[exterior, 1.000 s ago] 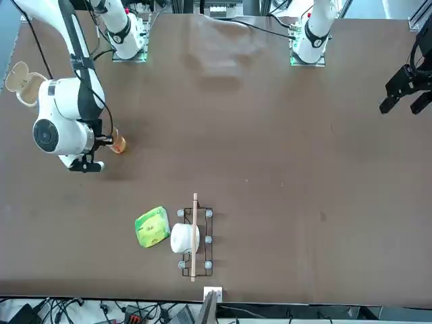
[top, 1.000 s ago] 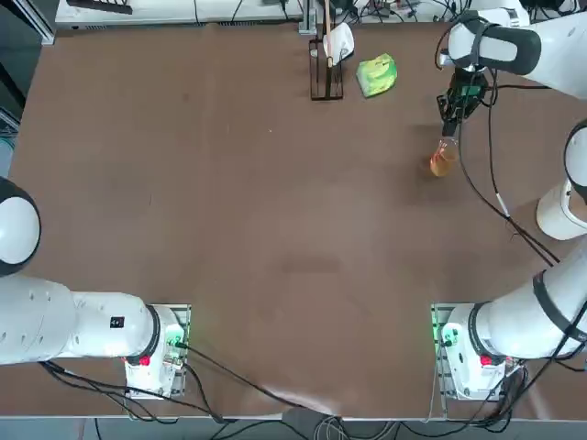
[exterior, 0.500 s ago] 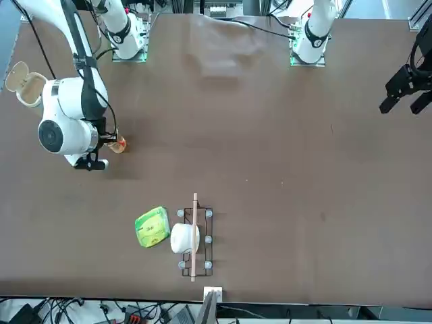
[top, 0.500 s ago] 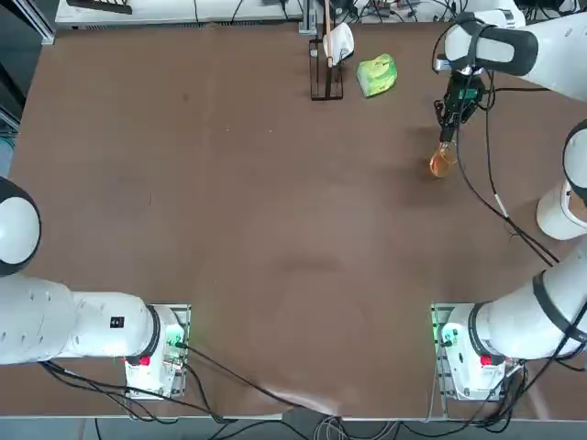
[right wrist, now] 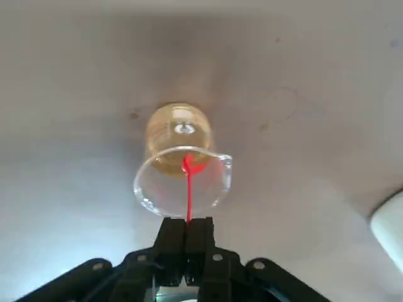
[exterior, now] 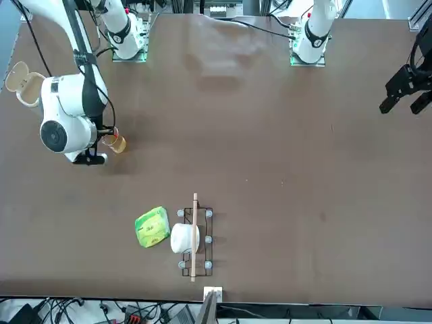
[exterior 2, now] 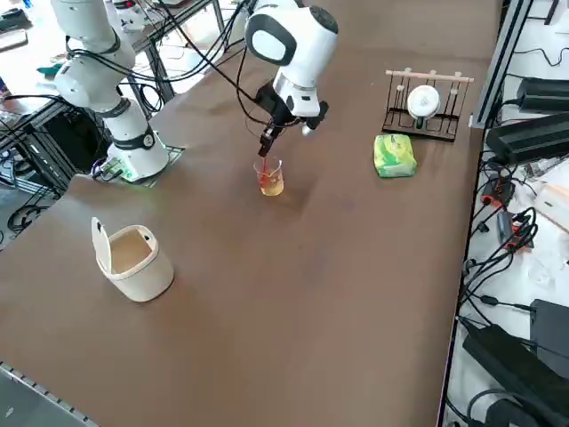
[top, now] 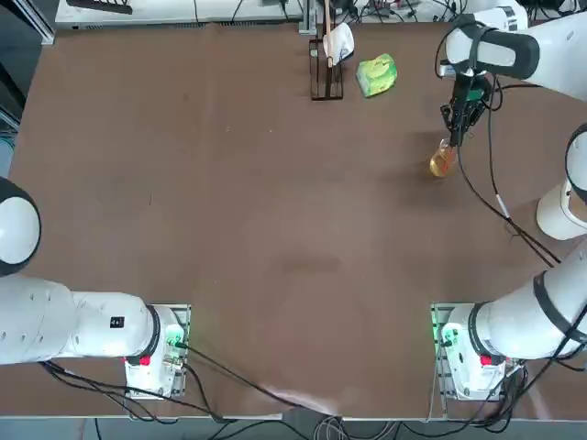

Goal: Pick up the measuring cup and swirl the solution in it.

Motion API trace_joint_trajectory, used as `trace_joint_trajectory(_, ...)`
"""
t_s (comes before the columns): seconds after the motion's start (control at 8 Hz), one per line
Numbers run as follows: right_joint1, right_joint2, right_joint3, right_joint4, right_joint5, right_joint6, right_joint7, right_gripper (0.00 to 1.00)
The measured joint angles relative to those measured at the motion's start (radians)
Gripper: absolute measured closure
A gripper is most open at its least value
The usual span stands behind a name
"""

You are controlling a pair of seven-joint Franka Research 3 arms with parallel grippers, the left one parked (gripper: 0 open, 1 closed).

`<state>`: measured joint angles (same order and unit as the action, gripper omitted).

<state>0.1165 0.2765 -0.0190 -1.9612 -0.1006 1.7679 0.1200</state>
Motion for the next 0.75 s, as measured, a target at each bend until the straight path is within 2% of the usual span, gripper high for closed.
trace_joint_trajectory(0.38, 0.000, 0.000, 0.000, 0.006, -0.040, 0.024, 0.038, 0.98)
trace_joint_trajectory(0.75, 0.034, 0.012, 0.002, 0.007, -0.052, 0.067, 0.201, 0.97)
